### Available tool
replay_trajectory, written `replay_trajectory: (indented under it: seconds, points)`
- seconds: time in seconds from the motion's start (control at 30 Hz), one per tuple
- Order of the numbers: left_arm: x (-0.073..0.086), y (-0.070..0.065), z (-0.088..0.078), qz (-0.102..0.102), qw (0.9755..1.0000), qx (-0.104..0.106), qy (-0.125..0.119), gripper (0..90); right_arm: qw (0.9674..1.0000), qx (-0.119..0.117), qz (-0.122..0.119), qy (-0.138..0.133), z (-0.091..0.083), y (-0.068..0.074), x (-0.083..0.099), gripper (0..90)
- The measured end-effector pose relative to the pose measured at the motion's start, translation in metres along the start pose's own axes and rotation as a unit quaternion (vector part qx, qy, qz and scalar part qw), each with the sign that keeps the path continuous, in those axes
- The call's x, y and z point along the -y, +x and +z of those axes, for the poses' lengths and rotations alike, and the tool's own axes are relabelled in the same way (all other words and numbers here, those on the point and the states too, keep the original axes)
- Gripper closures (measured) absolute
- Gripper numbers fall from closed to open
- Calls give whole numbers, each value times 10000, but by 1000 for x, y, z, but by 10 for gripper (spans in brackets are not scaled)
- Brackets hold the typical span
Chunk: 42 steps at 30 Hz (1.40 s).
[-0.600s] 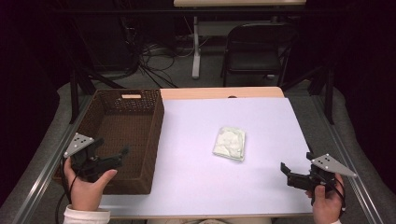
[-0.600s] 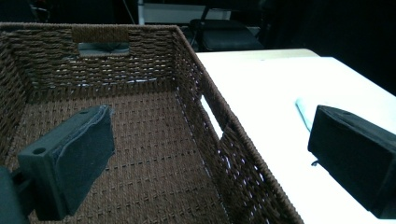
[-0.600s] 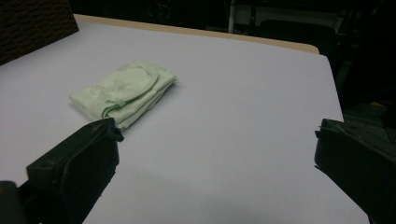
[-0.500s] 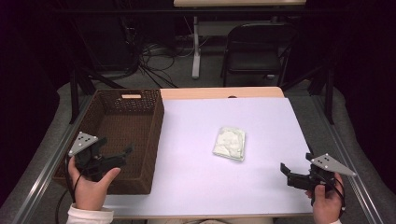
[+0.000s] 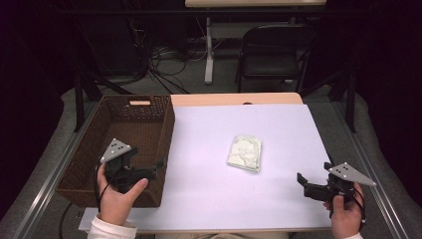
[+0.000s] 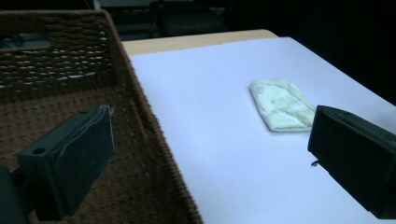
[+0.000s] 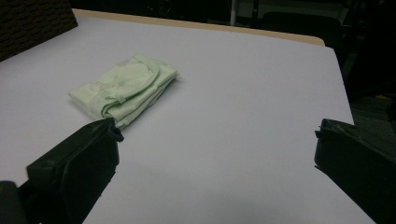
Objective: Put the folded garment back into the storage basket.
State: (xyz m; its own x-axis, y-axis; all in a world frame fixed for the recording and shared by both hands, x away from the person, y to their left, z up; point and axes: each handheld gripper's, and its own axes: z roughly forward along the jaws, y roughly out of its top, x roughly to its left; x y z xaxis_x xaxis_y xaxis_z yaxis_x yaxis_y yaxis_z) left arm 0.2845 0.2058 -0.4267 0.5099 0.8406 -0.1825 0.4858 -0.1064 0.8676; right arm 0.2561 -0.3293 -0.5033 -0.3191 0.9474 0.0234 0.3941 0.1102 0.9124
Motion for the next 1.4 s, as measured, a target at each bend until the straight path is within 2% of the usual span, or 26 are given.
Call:
replay_trajectory:
  seconds: [0.07, 0.17, 0.23, 0.37, 0.47, 0.57, 0.7, 0.9, 1.1, 1.17, 1.27, 1.37, 1.4]
  points:
    - [0, -3, 5, 66, 9998, 149, 71, 6, 10000, -25, -11, 36, 2, 2, -1, 0]
    - [-3, -7, 11, 24, 9994, 305, 175, 6, 9999, -14, -82, 68, 4, 5, 0, 0]
    - [-6, -9, 15, -31, 9992, 342, 208, 6, 9999, -22, -79, 85, 4, 5, 0, 0]
    - [-12, -14, 23, 73, 9989, 377, 266, 6, 9998, -85, -112, 125, 5, 5, 1, 0]
    - [-14, -17, 29, 55, 9987, 419, 266, 6, 9996, -162, -84, 208, 5, 5, 1, 0]
    - [-16, -22, 37, 81, 9979, 542, 335, 6, 9996, -162, -96, 201, 5, 5, 1, 0]
    - [-22, -28, 49, 216, 9973, 548, 438, 6, 9996, -150, -147, 174, 5, 5, 1, 0]
    - [-28, -33, 59, 273, 9968, 574, 478, 6, 9996, -138, -107, 223, 6, 5, 1, 0]
    - [-36, -39, 74, 231, 9953, 776, 530, 6, 9995, -157, -102, 244, 7, 5, 2, 0]
    - [-40, -42, 81, 274, 9945, 826, 577, 6, 9996, -182, -70, 225, 8, 5, 2, 0]
    - [-47, -49, 93, 364, 9936, 785, 723, 6, 9993, -183, -121, 310, 9, 4, 2, 0]
    - [-50, -52, 100, 365, 9932, 757, 803, 6, 9993, -200, -102, 302, 10, 4, 3, 1]
    - [-53, -54, 106, 444, 9922, 725, 908, 6, 9994, -203, -87, 277, 10, 4, 3, 2]
